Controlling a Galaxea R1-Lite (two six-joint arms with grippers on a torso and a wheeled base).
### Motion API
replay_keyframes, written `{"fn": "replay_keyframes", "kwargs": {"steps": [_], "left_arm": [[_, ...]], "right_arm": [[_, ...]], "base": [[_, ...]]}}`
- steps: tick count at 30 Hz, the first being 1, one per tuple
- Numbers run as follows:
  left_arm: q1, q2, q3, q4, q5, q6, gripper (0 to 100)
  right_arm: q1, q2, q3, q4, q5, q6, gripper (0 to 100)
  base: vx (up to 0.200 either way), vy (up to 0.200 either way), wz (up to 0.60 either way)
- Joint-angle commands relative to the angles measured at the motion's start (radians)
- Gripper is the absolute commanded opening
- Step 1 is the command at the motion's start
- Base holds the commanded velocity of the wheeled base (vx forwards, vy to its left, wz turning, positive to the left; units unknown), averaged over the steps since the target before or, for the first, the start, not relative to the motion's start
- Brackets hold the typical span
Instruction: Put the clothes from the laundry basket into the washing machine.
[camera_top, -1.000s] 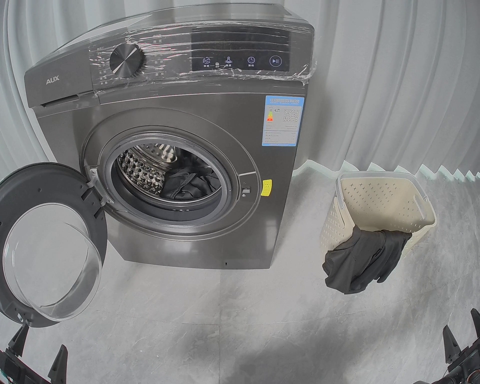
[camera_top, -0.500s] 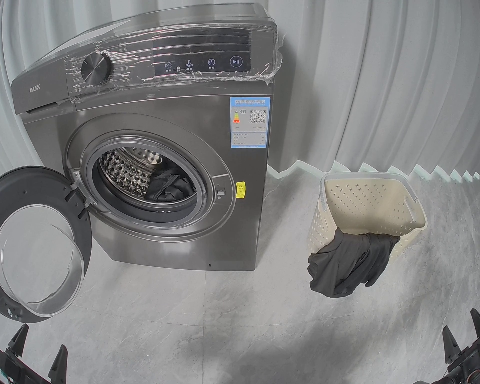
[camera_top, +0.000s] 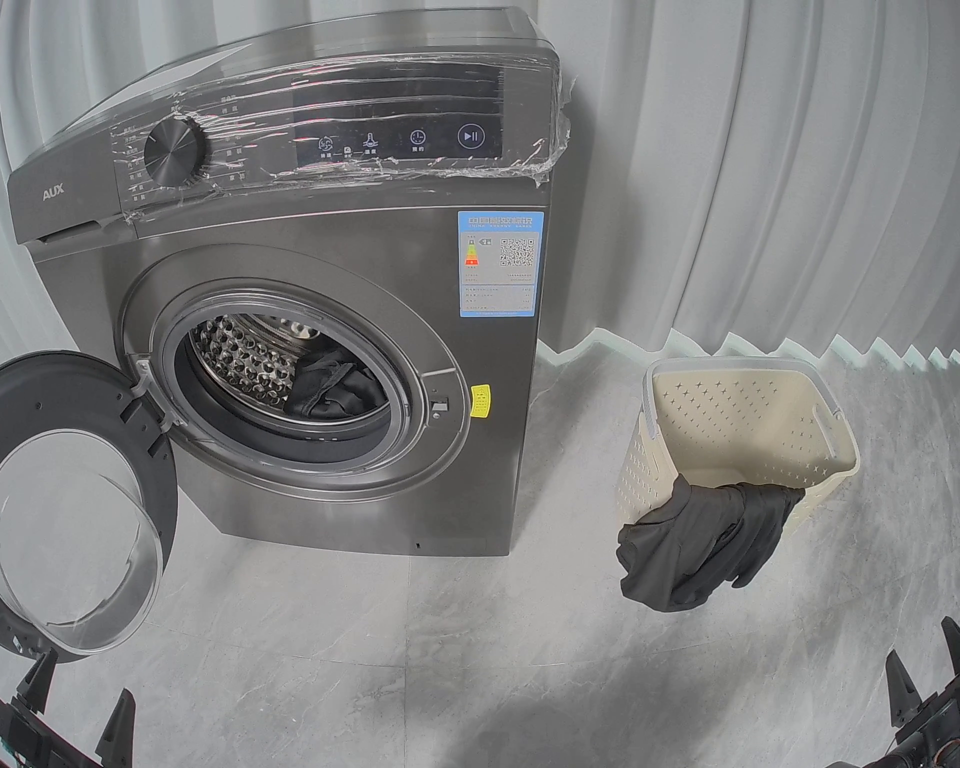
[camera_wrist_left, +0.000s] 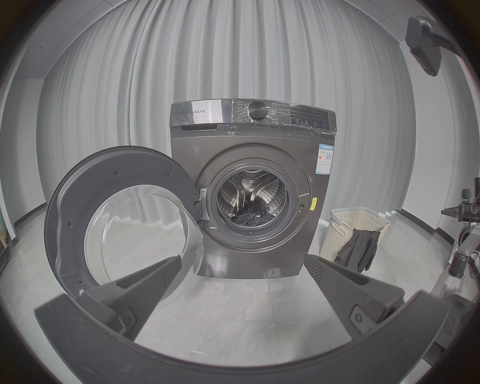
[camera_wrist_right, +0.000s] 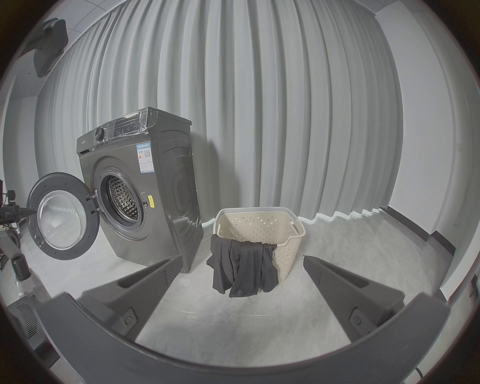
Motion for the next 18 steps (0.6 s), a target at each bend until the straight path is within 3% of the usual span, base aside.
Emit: {"fn": "replay_keyframes", "kwargs": {"steps": [1,18], "left_arm": [[0.0,-0.014,0.01,-0.001,0.001,0.001,100],[0.0,-0.014,0.01,-0.001,0.003,-0.002,100]], "right_arm": [[0.0,-0.01,0.005,0.0,0.0,0.0,100],[0.0,-0.01,0.005,0.0,0.0,0.0,100]], "base": [[0.0,0.0,0.0],[0.0,-0.188,0.0]]}}
